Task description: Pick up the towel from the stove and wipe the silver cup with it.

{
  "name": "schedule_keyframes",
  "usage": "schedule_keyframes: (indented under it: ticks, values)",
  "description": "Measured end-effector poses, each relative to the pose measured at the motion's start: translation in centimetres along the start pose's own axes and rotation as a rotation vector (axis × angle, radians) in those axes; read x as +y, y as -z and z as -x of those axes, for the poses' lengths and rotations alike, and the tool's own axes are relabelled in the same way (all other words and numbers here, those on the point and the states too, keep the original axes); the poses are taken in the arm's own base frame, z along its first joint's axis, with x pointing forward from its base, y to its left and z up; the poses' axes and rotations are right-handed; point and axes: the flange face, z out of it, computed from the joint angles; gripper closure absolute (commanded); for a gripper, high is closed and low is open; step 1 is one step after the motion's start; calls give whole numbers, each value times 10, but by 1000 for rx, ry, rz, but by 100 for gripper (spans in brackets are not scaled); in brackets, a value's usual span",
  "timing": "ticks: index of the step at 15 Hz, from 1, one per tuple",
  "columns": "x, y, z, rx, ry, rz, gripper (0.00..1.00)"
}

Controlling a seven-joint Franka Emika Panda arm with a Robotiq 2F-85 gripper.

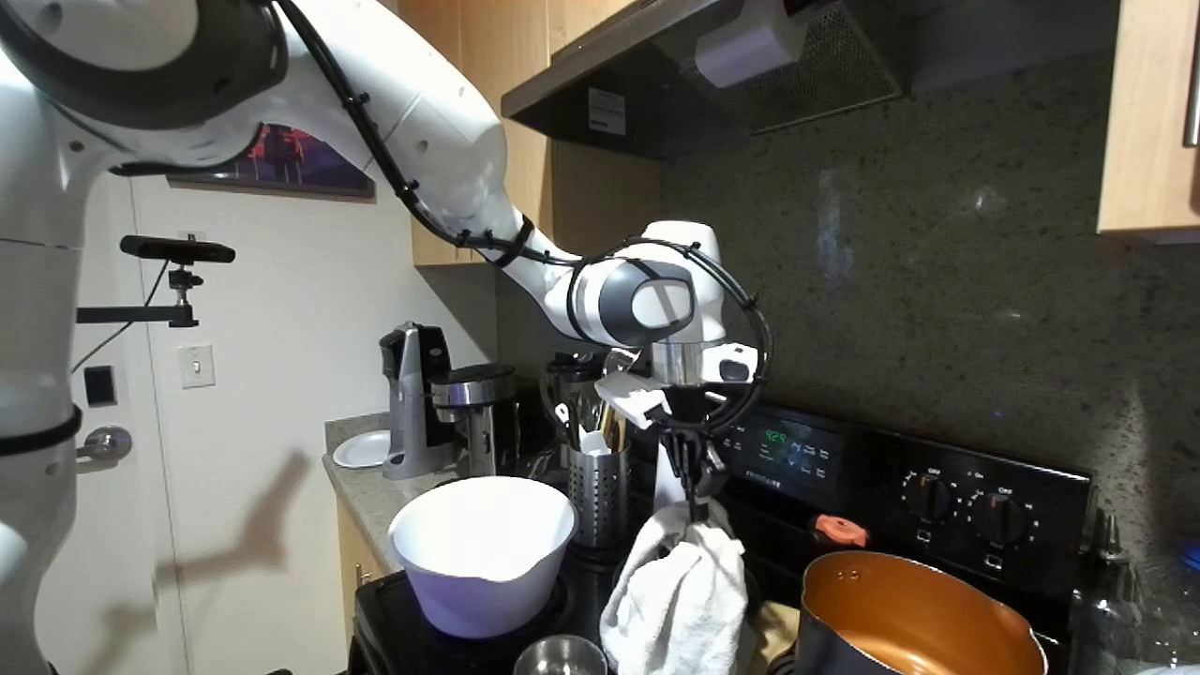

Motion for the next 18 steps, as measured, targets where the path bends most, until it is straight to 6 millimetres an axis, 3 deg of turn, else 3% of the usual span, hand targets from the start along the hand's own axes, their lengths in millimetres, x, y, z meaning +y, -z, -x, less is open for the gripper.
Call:
schedule_keyframes:
  ticks: [9,18]
  values:
    - [-1,47,-11,19,0,-11,99]
    - [6,123,-15,29,123,-14,99]
